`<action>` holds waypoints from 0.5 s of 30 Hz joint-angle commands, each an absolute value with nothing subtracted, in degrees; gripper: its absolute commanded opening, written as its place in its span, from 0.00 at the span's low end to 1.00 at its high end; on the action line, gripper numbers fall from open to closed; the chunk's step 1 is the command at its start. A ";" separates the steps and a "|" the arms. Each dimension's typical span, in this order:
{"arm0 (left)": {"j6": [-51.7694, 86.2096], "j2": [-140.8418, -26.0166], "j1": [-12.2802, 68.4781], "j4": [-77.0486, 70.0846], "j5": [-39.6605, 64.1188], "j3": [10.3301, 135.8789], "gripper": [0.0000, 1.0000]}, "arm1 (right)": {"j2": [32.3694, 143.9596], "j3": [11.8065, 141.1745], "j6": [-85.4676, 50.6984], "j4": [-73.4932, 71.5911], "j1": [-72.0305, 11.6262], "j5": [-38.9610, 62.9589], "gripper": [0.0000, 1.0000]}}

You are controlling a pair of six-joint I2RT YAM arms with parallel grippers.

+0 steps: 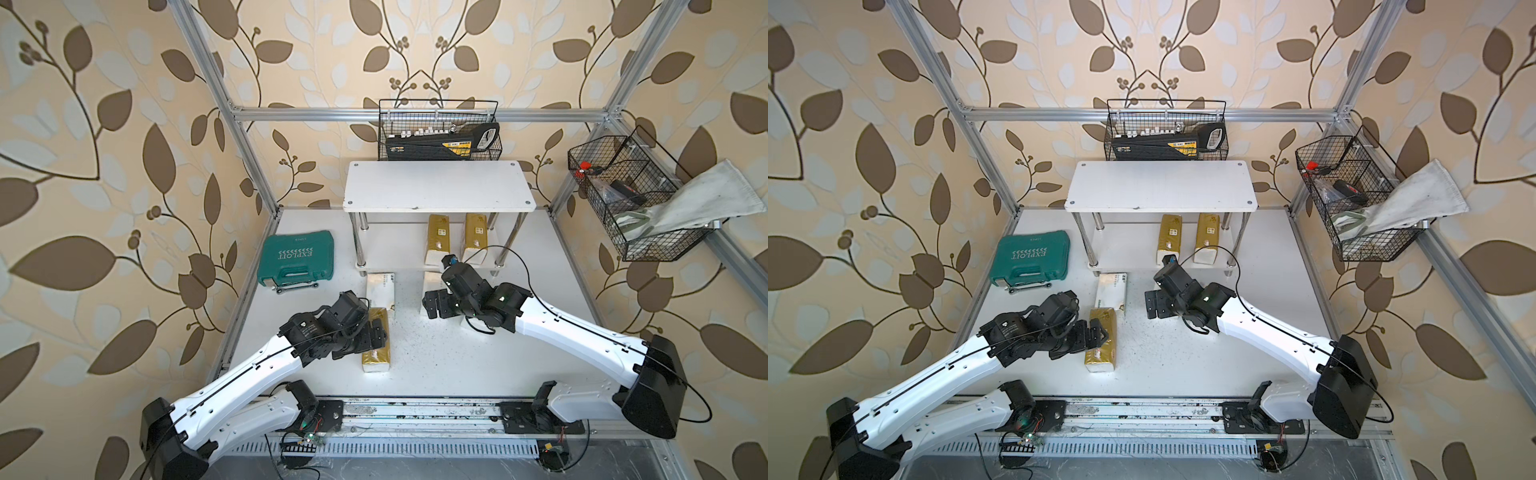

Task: Place the tissue boxes on the shelf by color
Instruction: Pick up the box of tissues from the center of the board.

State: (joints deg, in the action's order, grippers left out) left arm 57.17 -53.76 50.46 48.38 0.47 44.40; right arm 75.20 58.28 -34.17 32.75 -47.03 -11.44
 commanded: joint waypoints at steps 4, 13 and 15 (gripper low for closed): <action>68.60 -61.50 59.69 52.90 -10.28 46.86 0.99 | 68.35 52.44 -37.18 33.36 -47.28 -13.68 0.99; 70.58 -67.10 60.86 52.13 -13.15 47.64 0.99 | 64.78 48.98 -36.23 32.43 -47.11 -13.44 0.99; 70.49 -67.96 60.85 50.44 -12.68 47.30 0.99 | 64.71 48.48 -36.30 32.48 -47.14 -13.27 0.99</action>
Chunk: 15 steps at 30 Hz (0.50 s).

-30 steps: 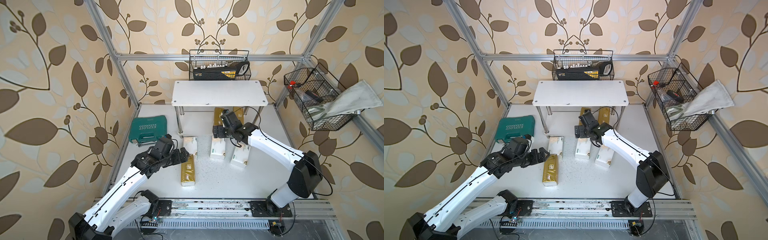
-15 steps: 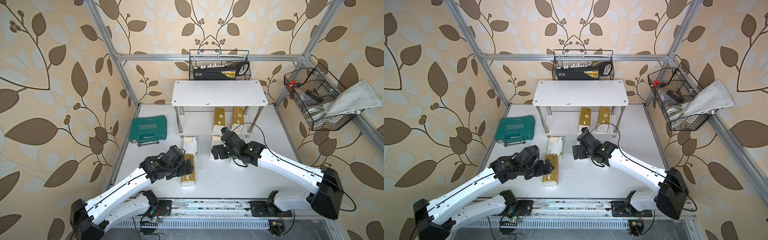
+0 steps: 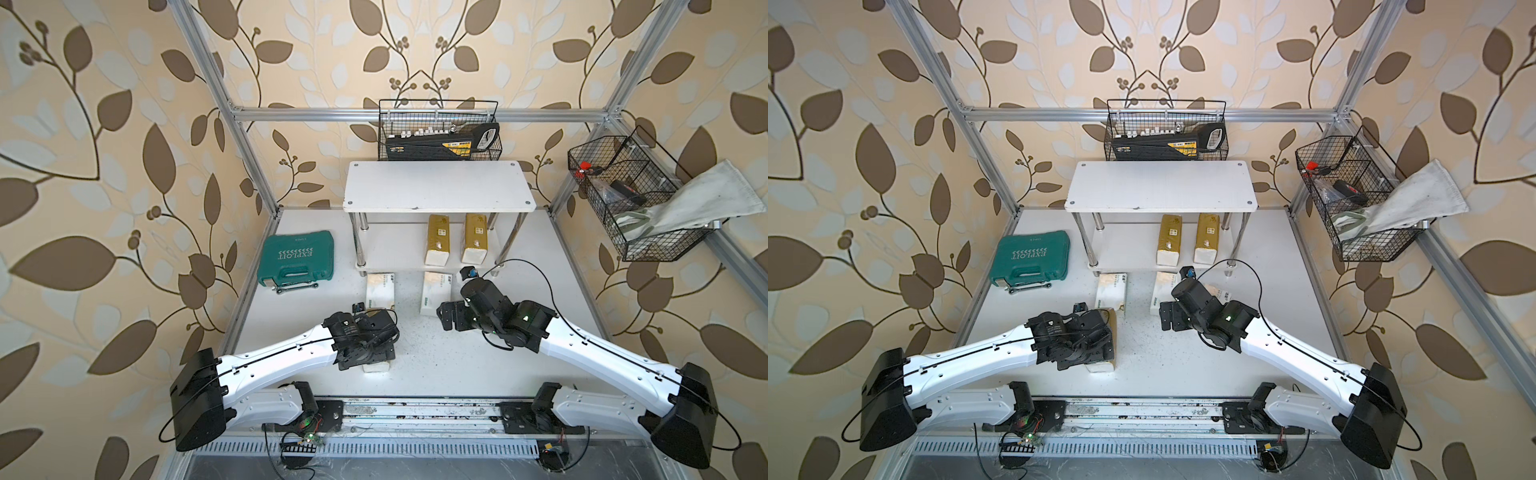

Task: Place the tissue boxes on the shelf by color
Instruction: Pick up the box of tissues from the center of the board.

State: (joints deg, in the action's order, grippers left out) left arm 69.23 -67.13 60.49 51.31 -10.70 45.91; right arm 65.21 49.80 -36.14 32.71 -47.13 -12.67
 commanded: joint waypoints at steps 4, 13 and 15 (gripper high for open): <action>70.19 -68.81 60.96 47.68 -12.09 46.93 0.99 | 64.34 47.45 -36.48 32.14 -47.05 -13.15 0.99; 69.60 -70.89 60.91 45.83 -11.09 46.64 0.99 | 64.34 47.26 -36.50 32.24 -46.67 -12.96 0.99; 70.02 -71.23 60.91 45.29 -10.56 46.03 0.99 | 64.25 47.45 -36.30 32.65 -46.52 -12.91 0.99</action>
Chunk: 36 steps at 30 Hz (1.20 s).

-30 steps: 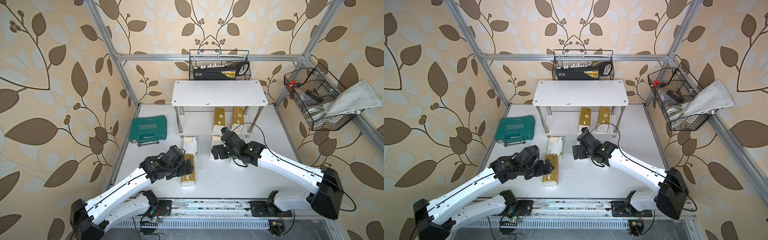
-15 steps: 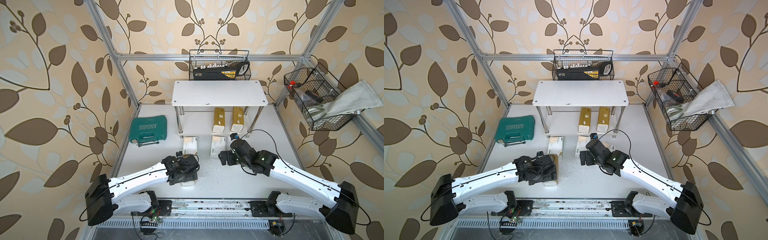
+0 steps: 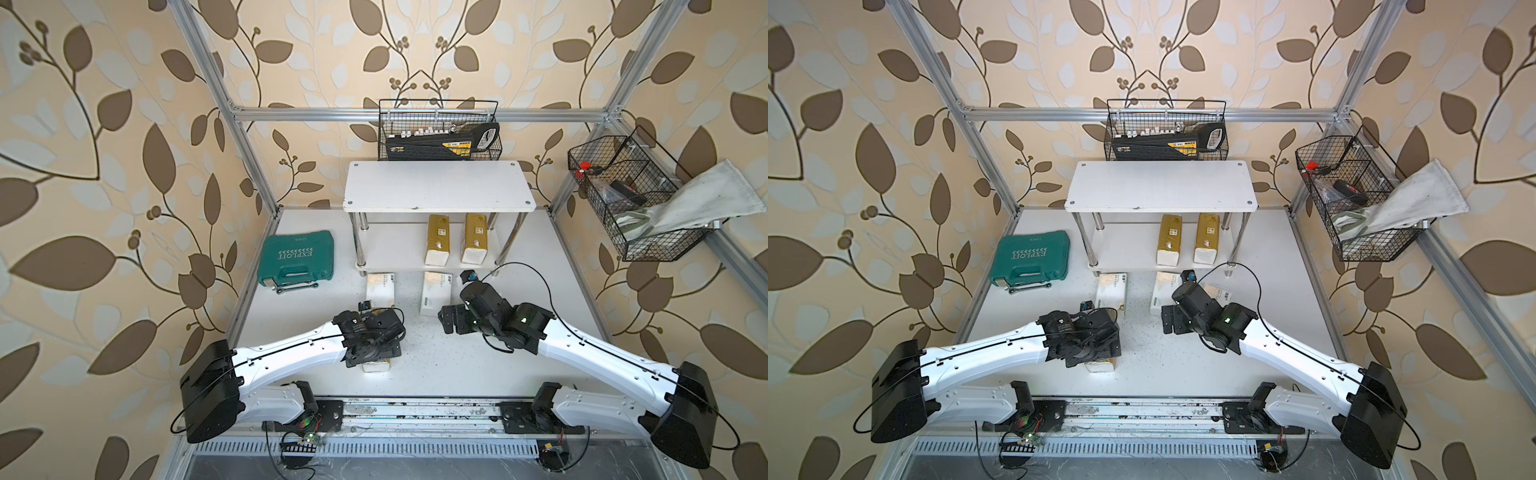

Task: Place the tissue boxes on the shelf by color
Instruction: Pick up the box of tissues from the center of the board.

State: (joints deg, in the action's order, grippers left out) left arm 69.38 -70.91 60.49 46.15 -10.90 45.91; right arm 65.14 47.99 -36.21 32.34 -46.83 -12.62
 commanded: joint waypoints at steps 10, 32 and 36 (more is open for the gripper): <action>70.92 -70.59 60.98 40.69 -9.18 42.04 0.97 | 63.29 46.96 -36.48 33.40 -45.01 -12.00 0.99; 64.86 -54.33 60.96 46.98 -6.25 41.90 0.52 | 62.67 47.14 -35.61 35.35 -43.59 -11.24 0.99; 61.88 -47.20 60.91 47.56 -5.12 42.12 0.52 | 62.77 47.11 -35.61 35.36 -43.03 -11.00 0.99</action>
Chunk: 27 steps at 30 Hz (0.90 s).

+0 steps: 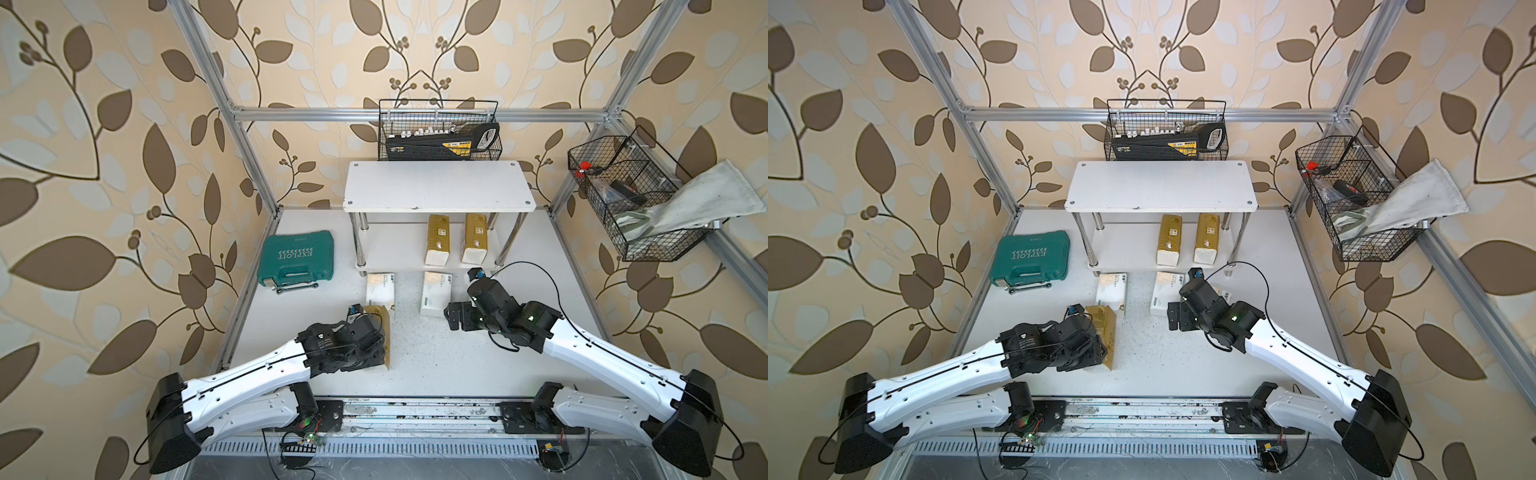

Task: Place the tissue boxes on the shelf by color
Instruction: Pick up the box of tissues from the center of the board, then place a box of tissues on the shelf.

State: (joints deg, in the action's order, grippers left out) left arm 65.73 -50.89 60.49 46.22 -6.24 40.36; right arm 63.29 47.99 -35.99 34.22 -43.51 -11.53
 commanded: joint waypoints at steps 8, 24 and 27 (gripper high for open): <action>56.69 -38.01 60.98 44.77 -6.68 43.45 0.55 | 62.41 47.12 -34.89 35.46 -40.90 -9.99 0.99; 45.77 -50.29 47.84 39.48 -5.97 52.55 0.54 | 61.46 45.88 -34.24 36.14 -38.55 -9.76 0.99; 43.25 -53.77 43.80 37.31 -4.03 53.94 0.55 | 61.23 45.47 -34.29 36.23 -38.26 -9.87 0.99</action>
